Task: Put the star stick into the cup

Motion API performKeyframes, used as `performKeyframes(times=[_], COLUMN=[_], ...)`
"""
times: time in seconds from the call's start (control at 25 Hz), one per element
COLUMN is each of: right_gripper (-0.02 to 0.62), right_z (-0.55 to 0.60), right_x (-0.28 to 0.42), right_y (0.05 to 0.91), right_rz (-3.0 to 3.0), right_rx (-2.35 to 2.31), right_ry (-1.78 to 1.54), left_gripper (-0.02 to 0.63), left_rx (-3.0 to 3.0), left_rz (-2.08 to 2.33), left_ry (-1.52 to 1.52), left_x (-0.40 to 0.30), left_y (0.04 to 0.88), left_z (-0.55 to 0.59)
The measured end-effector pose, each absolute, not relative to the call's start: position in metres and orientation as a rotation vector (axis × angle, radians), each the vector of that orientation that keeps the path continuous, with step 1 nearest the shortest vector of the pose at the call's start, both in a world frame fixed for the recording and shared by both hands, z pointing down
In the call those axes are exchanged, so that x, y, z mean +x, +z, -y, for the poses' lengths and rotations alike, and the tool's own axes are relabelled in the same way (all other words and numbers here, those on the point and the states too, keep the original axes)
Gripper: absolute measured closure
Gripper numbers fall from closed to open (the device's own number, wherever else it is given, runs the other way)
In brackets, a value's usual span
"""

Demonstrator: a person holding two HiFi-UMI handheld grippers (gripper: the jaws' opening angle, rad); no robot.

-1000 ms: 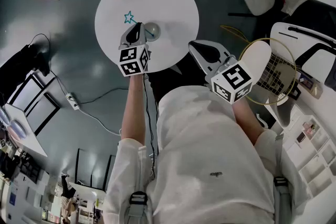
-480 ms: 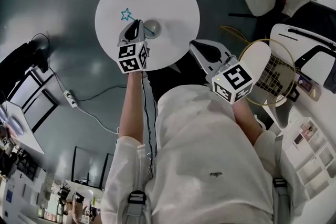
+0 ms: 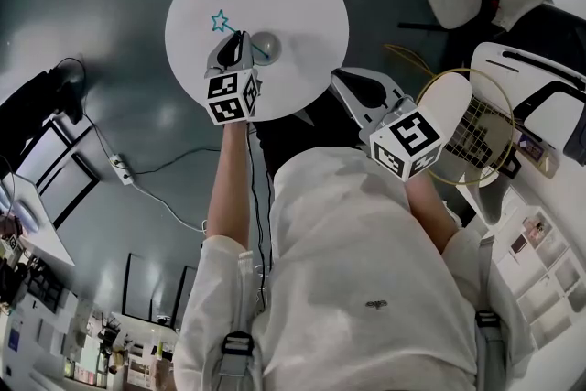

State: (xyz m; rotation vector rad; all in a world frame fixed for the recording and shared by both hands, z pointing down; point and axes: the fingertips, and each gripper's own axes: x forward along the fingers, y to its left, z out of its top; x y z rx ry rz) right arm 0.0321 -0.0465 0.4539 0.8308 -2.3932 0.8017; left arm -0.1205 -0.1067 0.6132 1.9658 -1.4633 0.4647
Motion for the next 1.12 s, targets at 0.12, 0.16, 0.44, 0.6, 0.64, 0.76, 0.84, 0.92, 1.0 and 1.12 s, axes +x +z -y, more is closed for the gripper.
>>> performKeyframes(times=[0.12, 0.16, 0.44, 0.6, 0.64, 0.76, 0.84, 0.92, 1.0, 1.12], right_gripper=[0.588, 0.588, 0.588, 0.588, 0.588, 0.588, 0.588, 0.588, 0.588, 0.588], right_z=[0.0464, 0.0464, 0.0478, 0.0495, 0.0503, 0.0512, 0.0517, 0.0526, 0.0530, 0.0528], right_x=[0.0323, 0.0324, 0.0317, 0.0311, 0.0307, 0.0308, 0.0310, 0.0306, 0.0303, 0.0311], right_y=[0.4540, 0.4542, 0.4559, 0.4544, 0.4541, 0.4537, 0.4522, 0.4515, 0.4516, 0.4514], right_rz=[2.390, 2.389, 2.386, 2.387, 2.388, 2.391, 2.393, 2.394, 2.395, 2.398], right_rx=[0.831, 0.831, 0.835, 0.839, 0.840, 0.839, 0.839, 0.840, 0.840, 0.842], right_ry=[0.803, 0.803, 0.806, 0.808, 0.808, 0.806, 0.804, 0.803, 0.801, 0.798], left_gripper=[0.580, 0.578, 0.558, 0.549, 0.546, 0.543, 0.540, 0.538, 0.537, 0.534], left_rx=[1.963, 1.961, 1.951, 1.951, 1.951, 1.952, 1.955, 1.955, 1.956, 1.958], left_rz=[1.462, 1.463, 1.468, 1.469, 1.470, 1.472, 1.474, 1.475, 1.475, 1.476], left_ry=[0.468, 0.470, 0.478, 0.484, 0.483, 0.478, 0.478, 0.479, 0.480, 0.479], left_x=[-0.1217, -0.1222, -0.1249, -0.1273, -0.1279, -0.1283, -0.1281, -0.1286, -0.1290, -0.1281], left_y=[0.6132, 0.6134, 0.6165, 0.6147, 0.6144, 0.6130, 0.6108, 0.6099, 0.6100, 0.6095], left_z=[0.1068, 0.1068, 0.1094, 0.1111, 0.1117, 0.1125, 0.1131, 0.1140, 0.1144, 0.1139])
